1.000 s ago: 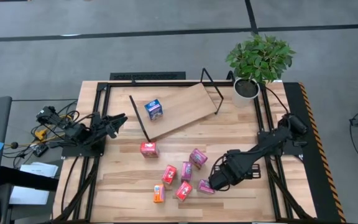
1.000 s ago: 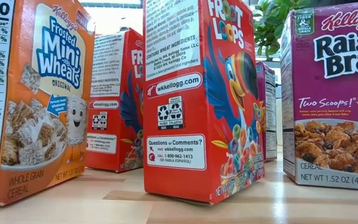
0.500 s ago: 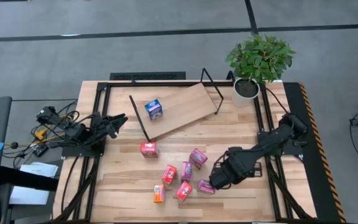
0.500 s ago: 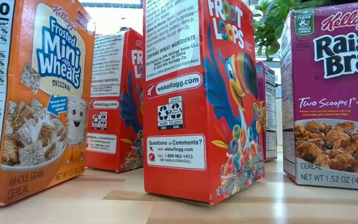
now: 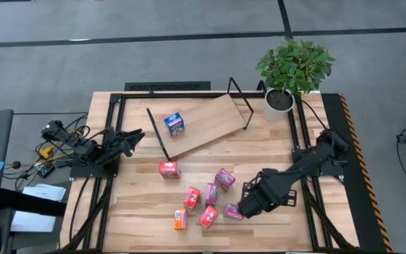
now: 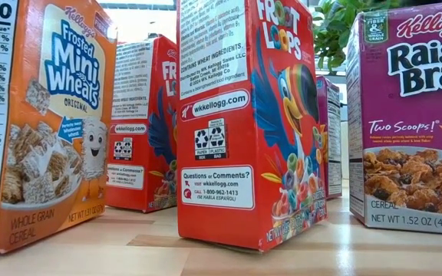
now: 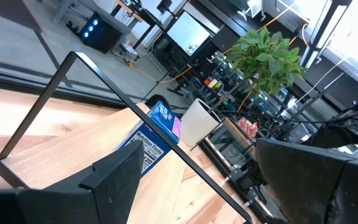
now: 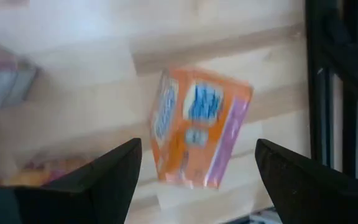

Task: Stack cereal on shelf
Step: Put the right orange cereal box on the shelf

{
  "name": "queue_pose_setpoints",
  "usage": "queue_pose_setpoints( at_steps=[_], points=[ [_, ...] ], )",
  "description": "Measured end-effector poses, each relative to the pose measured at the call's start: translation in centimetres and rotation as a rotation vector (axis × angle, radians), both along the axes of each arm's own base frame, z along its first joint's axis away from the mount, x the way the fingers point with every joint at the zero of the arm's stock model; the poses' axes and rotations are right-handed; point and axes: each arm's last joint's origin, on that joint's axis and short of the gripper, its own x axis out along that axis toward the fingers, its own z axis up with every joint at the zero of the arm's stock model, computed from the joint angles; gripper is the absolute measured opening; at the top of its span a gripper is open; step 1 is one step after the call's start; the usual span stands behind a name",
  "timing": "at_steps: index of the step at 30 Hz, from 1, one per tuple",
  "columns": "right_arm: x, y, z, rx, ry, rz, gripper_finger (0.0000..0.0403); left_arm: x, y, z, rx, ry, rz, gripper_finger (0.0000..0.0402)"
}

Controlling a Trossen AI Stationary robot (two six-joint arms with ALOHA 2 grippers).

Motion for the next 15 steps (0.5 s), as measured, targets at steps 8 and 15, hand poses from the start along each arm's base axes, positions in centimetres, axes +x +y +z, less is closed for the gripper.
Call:
queue_pose_setpoints(
  at_steps=[8,15],
  points=[
    [0.3,0.5,-1.1,-0.001,0.066,-0.008,0.0336,0.0,0.0,0.0,-0.014,-0.011,-0.001,0.03],
    [0.6,1.3,-2.2,0.002,0.082,-0.006,0.0334,-0.1,0.1,-0.1,-0.028,-0.002,0.049,0.03]
  ],
)
